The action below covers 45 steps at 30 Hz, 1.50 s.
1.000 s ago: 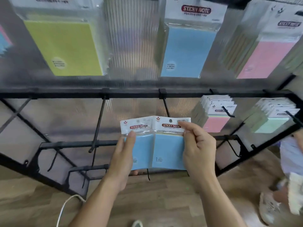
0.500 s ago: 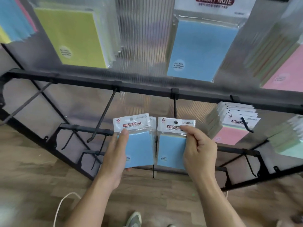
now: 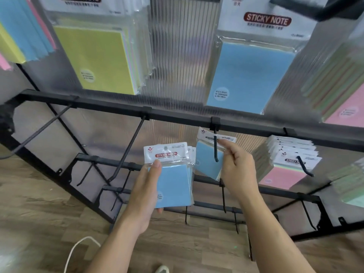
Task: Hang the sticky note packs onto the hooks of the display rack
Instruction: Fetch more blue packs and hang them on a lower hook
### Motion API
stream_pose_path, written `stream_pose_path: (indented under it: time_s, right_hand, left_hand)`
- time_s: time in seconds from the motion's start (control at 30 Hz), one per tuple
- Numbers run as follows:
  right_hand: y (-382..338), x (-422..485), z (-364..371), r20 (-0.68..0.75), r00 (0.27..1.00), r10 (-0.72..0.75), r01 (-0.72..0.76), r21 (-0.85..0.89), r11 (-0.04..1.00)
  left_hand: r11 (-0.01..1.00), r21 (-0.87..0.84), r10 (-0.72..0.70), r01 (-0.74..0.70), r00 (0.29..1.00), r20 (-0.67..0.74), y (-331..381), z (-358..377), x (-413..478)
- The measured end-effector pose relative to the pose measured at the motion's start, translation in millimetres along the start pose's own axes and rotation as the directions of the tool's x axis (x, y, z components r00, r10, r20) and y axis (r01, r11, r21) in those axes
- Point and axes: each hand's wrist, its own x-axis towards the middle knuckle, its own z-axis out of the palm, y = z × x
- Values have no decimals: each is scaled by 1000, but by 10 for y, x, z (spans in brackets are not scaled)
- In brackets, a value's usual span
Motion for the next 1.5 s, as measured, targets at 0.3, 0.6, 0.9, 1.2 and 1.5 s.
stream_pose_path:
  time_s: [0.3,0.6,0.9,1.2,1.5]
  right_hand:
    - [-8,135,-81,46,999,11,-9,-44,999]
    - [-419,-358,-69,-101,974,-203,223,273,936]
    - [-298,-590,55,-33,997,-72,77,219,973]
    - [-255,-703,0,-82,996,31,-1,342,940]
    - [-114,-580,-47,-212,977,-40,81,189,979]
  left_hand:
    - [1000,8,8,-9,997,80,97,71,75]
    - [997,-78,0,17,975,222,32,95,21]
    - [992,-127,56,-24,964,258,-157,67,-119]
    - [998,17,48,-52,984,174,-207,84,-152]
    - [998,14,63,-62,997,-36,-95,-77,-73]
